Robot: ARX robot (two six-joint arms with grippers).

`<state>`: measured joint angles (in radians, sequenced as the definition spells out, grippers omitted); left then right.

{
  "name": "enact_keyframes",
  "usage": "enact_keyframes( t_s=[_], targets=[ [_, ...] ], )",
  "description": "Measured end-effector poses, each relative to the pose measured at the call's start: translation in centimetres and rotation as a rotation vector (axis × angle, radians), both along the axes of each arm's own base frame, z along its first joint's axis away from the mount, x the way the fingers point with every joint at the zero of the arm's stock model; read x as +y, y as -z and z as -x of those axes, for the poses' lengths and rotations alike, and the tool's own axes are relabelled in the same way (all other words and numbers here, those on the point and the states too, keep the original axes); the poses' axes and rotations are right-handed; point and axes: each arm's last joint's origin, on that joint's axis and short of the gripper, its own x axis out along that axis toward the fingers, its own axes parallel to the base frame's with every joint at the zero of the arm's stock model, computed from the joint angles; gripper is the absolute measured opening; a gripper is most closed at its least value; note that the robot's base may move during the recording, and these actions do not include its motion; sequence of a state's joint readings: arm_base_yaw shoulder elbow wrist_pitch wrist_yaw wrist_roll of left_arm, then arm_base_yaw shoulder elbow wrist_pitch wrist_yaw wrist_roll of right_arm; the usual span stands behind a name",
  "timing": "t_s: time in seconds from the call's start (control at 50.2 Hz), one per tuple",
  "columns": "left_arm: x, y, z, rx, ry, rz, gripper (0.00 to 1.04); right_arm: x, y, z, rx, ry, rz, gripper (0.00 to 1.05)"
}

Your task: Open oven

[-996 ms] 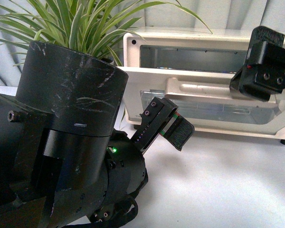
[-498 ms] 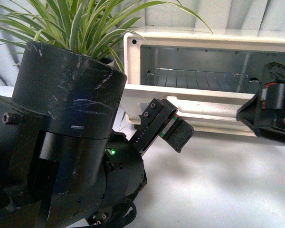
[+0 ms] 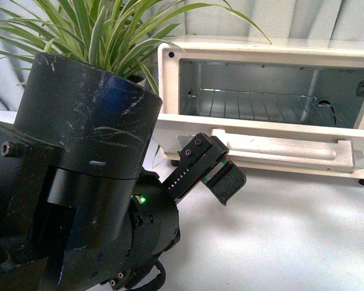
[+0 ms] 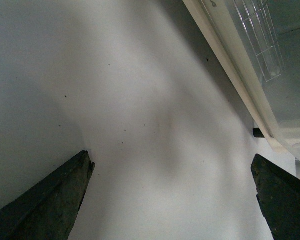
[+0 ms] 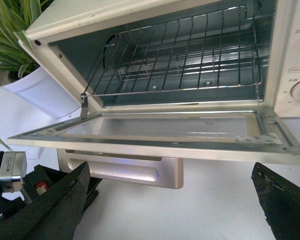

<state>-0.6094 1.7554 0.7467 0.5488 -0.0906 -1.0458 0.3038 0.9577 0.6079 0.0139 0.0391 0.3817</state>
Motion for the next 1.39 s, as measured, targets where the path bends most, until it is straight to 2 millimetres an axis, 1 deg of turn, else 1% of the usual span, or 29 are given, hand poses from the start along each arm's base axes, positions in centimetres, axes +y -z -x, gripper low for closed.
enact_keyframes(
  t_s=[0.159, 0.299, 0.717, 1.016, 1.394],
  targets=[
    [0.1, 0.0, 0.1, -0.020, 0.005, -0.051, 0.98, -0.6, 0.4, 0.0, 0.007, 0.019, -0.002, 0.95],
    [0.3, 0.1, 0.3, -0.046, 0.012, -0.126, 0.98, -0.8, 1.2, 0.2, 0.029, 0.023, 0.004, 0.95],
    [1.0, 0.4, 1.4, -0.099, 0.047, -0.305, 0.98, -1.2, 2.0, 1.1, 0.028, 0.018, 0.010, 0.95],
    [1.0, 1.1, 2.0, -0.167, 0.080, -0.521, 0.98, -2.1, 3.7, 1.6, 0.067, 0.027, 0.014, 0.95],
    [0.6, 2.2, 2.4, -0.260, 0.153, -0.792, 0.98, -2.5, 4.5, 1.9, 0.084, 0.033, 0.015, 0.95]
  ],
)
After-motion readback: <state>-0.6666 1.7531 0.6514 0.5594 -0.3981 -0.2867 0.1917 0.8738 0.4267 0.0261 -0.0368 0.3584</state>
